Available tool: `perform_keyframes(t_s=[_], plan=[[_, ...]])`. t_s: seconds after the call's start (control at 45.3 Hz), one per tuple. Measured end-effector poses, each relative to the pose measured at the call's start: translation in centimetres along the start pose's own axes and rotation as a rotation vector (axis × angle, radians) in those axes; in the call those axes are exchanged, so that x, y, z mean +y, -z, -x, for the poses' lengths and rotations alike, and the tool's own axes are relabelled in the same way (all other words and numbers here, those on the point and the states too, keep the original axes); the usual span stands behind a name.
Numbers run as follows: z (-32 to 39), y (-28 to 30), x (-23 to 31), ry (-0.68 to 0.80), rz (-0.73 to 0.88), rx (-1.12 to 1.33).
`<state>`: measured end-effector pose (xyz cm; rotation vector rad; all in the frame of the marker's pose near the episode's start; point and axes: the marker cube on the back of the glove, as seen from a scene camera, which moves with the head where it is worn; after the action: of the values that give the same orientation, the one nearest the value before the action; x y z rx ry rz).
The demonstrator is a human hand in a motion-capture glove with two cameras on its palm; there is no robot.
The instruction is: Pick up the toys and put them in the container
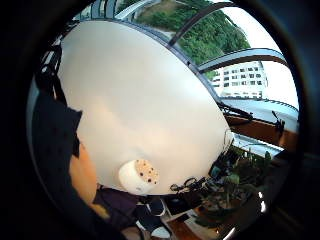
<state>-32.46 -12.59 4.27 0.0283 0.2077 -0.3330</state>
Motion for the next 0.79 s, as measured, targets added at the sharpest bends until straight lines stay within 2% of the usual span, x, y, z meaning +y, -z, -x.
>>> perform_keyframes(t_s=[0.066,0.11,0.199,0.287,0.309,0.353,0.397,0.441,0.574,0.662,0.75,0.795], plan=[[3.9,4.8,0.7,0.117,-0.047,-0.219],[5.2,7.1,0.9,0.129,-0.07,-0.226],[8.0,10.6,0.6,0.097,-0.11,-0.172],[12.3,13.4,-0.6,-0.037,-0.137,-0.115],[13.6,13.9,-0.7,-0.017,-0.144,-0.127],[16.5,14.7,-0.6,0.129,-0.162,-0.176],[19.4,15.3,-0.6,0.296,-0.175,-0.231],[21.8,15.4,-0.9,0.365,-0.176,-0.28],[28.7,14.7,-2.7,0.394,-0.196,-0.316],[33.2,13.4,-4.4,0.249,-0.198,-0.216],[37.8,12.5,-5.0,0.396,-0.2,-0.251],[38.8,11.9,-5.5,0.399,-0.187,-0.243]])
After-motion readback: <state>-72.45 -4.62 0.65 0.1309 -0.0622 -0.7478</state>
